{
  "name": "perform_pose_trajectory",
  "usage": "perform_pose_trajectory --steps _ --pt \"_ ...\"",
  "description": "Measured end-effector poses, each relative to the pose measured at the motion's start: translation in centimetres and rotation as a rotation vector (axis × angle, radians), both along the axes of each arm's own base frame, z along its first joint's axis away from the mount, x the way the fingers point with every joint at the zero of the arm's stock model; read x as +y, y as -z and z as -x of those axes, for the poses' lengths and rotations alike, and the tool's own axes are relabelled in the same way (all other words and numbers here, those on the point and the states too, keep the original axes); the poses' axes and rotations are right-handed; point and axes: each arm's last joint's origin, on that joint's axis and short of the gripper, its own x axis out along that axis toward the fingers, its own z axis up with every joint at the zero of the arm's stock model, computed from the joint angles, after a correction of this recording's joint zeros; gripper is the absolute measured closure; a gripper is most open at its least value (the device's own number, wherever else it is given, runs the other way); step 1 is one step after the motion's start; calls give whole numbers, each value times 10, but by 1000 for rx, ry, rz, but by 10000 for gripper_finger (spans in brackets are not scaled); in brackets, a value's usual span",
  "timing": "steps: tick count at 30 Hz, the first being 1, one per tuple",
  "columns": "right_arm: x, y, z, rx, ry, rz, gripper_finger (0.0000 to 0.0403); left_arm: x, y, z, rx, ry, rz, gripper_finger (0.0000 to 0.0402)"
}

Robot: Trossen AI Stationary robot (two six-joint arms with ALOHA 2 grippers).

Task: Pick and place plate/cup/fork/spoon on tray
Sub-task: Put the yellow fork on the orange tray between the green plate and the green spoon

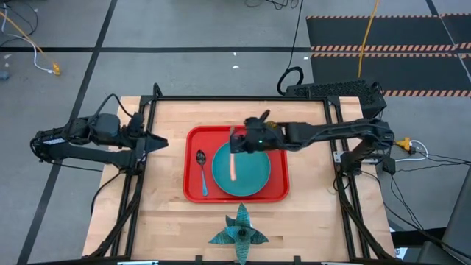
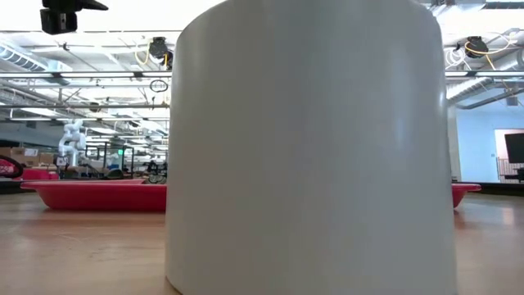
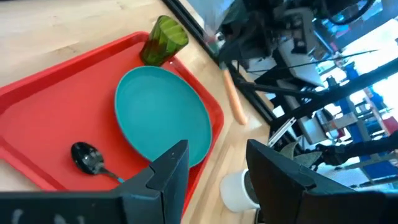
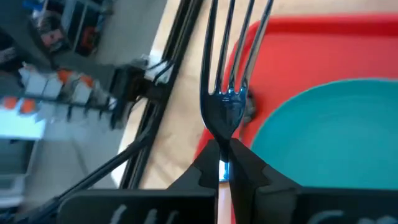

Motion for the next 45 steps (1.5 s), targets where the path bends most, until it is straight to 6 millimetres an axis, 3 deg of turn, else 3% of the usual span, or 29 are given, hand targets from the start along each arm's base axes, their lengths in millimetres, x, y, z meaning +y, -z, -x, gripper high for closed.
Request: perform_pose_trajectory --steps 6,12,19,32,39,45 --pt "-3 24 -28 -54 -51 -59 403 0 0 0 -6 -17 39 238" --pt "-6 34 -37 -58 -78 -78 403 0 0 0 -5 -23 51 238" --pt "-19 35 -36 -46 -110 -53 403 0 3 -4 42 -28 45 238" --pt "-38 34 -36 -62 -134 -57 403 0 13 -33 162 -45 64 238" --pt "-36 36 -59 -277 -139 -105 403 -1 13 -45 146 -31 84 238" --pt "-35 44 -64 -272 -103 -108 403 -3 9 -46 106 15 107 238"
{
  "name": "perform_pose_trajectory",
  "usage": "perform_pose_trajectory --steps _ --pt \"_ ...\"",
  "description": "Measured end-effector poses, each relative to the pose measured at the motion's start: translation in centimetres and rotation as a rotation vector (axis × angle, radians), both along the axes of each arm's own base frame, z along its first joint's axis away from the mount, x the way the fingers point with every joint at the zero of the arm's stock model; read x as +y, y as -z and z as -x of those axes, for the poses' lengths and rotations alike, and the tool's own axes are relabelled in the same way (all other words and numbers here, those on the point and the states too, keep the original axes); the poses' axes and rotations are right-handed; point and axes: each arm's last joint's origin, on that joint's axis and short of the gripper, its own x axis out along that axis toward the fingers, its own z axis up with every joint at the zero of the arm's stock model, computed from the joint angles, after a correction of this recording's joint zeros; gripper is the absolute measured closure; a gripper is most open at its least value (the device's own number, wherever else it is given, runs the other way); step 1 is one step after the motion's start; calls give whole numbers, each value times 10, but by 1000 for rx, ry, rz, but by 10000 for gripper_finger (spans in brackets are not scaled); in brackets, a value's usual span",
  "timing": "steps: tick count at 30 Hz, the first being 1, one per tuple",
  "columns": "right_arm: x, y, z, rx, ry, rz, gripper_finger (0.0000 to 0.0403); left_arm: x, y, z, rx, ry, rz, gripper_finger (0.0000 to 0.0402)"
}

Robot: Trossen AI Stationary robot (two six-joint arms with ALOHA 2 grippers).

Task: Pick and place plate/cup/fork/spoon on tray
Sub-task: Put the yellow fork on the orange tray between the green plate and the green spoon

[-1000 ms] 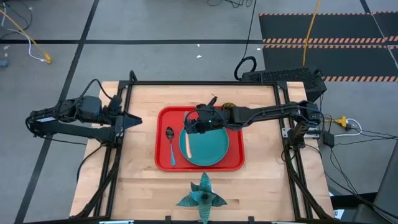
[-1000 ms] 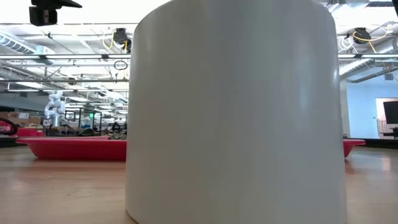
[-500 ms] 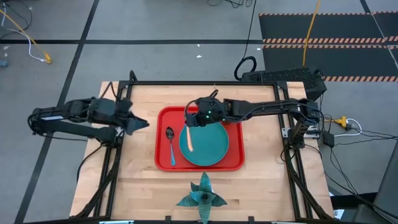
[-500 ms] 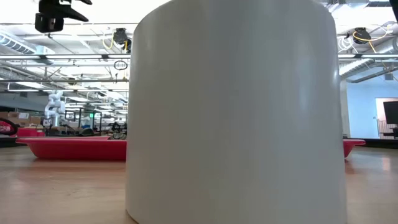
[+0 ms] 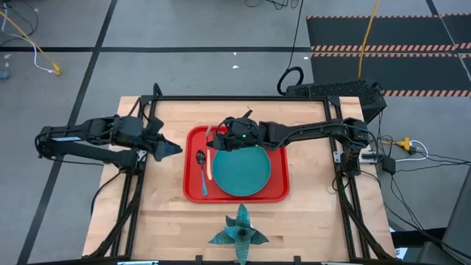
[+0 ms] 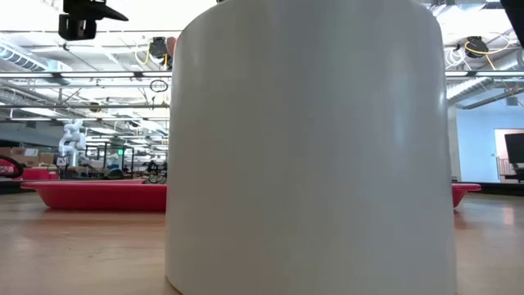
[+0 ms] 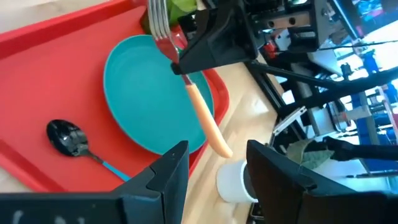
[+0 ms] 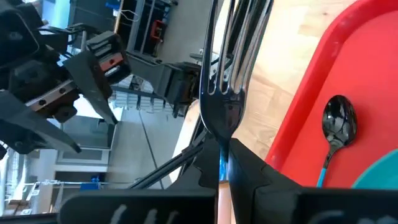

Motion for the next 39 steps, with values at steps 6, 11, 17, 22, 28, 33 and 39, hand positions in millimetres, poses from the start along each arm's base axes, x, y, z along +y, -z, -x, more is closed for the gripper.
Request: perform_pose_trajectory --steps 6,11,17,22,28,33,39 --pt "-5 0 1 7 17 47 403 1 3 -6 25 -80 70 238" --pt "-8 1 2 21 53 61 403 1 11 -26 83 -128 97 238" --pt "-8 1 2 21 21 62 403 0 14 -54 41 -86 96 238" --pt "-7 3 2 44 8 68 403 2 23 -72 71 -92 93 238" --pt "-7 3 2 42 -17 79 403 2 40 -94 148 -107 80 238" --pt "-5 3 2 42 -26 82 403 3 44 -102 142 -135 63 238" --pt "-5 3 2 40 -49 77 403 5 43 -103 125 -164 20 238"
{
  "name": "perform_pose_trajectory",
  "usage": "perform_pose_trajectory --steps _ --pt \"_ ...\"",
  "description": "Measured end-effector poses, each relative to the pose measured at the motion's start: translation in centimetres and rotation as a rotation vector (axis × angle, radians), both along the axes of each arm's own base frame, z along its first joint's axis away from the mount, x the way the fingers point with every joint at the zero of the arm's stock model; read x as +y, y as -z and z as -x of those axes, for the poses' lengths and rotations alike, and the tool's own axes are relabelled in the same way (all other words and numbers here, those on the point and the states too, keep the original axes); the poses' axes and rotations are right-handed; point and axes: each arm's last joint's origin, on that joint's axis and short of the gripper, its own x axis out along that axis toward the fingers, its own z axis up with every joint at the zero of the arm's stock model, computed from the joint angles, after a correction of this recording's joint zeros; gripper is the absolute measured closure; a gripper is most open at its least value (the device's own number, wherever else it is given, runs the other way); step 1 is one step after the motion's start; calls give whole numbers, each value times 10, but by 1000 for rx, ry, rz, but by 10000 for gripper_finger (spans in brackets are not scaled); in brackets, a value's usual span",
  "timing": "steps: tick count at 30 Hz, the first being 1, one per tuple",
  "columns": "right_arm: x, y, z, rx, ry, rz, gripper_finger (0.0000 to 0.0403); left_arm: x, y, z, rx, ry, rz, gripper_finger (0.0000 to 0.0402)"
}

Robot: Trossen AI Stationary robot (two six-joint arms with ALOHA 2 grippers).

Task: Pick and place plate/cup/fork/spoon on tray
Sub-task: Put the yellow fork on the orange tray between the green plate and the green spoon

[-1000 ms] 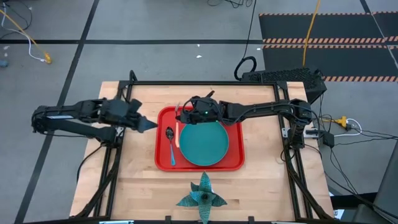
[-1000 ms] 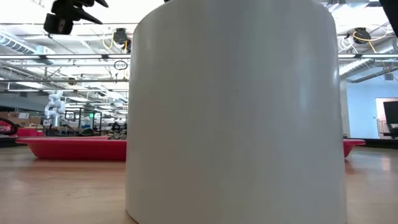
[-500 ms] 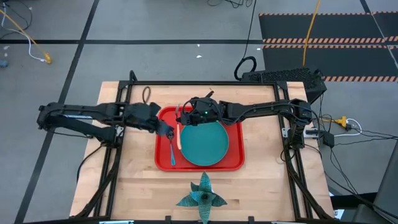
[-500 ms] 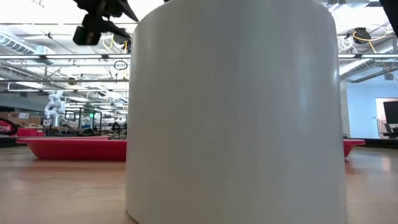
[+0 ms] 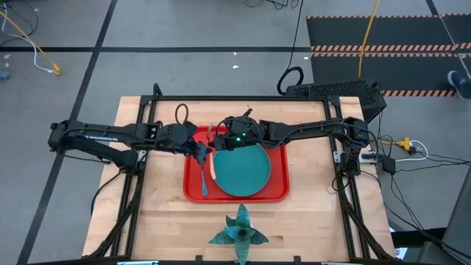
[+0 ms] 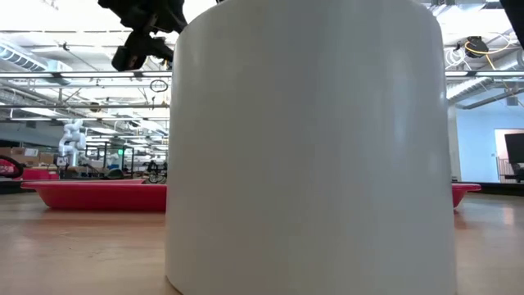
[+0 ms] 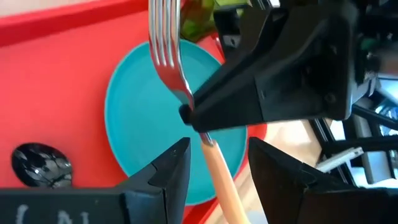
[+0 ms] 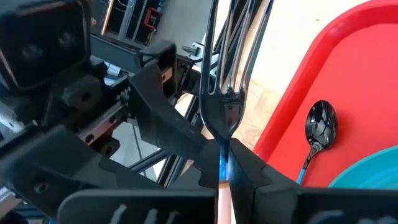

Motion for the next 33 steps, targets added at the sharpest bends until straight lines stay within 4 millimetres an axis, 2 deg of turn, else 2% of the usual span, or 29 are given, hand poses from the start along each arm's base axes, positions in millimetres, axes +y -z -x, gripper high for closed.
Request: perform_pose_trajectory --steps 18,33 --pt "-6 -3 -1 -33 -9 6 403 1 -3 -2 -42 -25 -30 238" --pt "-12 -4 0 -47 9 1 403 -6 -2 -3 -40 -64 -40 238"
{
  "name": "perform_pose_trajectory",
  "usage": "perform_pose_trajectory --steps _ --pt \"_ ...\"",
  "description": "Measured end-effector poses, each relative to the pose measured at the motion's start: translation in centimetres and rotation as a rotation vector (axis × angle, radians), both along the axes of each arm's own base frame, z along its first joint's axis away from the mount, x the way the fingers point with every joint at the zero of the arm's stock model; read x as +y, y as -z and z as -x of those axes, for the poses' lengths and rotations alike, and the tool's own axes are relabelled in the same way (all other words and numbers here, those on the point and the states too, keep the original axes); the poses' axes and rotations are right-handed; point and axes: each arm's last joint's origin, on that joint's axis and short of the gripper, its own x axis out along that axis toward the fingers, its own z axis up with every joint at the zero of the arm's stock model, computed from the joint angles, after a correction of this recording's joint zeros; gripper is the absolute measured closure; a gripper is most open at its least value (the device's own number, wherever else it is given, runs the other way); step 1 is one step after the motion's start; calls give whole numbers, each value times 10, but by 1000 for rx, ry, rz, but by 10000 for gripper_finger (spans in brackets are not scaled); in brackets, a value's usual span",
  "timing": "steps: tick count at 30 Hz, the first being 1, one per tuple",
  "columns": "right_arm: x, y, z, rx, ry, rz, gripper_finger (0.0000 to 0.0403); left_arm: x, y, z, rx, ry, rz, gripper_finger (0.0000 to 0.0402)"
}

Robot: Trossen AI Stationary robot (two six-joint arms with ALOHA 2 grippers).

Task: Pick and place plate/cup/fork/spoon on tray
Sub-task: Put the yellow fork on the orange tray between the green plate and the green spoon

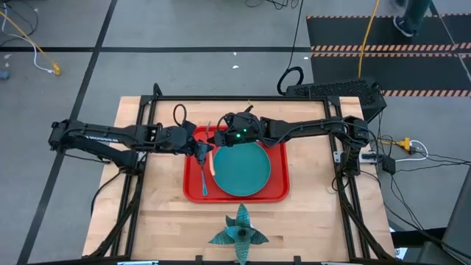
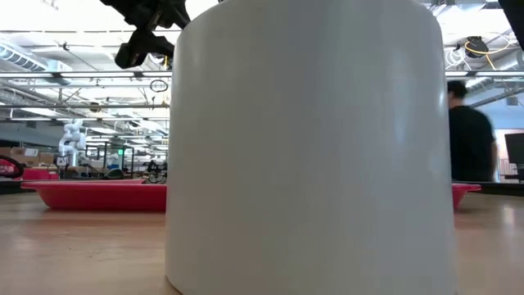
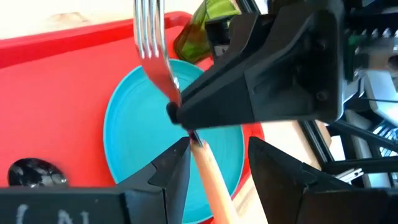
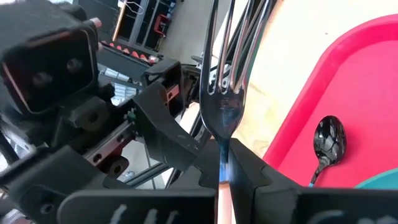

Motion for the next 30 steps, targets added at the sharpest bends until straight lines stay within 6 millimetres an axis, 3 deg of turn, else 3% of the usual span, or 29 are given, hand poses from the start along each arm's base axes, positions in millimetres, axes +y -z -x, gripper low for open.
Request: perform_pose_trajectory --steps 30 --pt "-9 -2 0 -26 41 27 403 3 12 12 183 -33 -54 238"
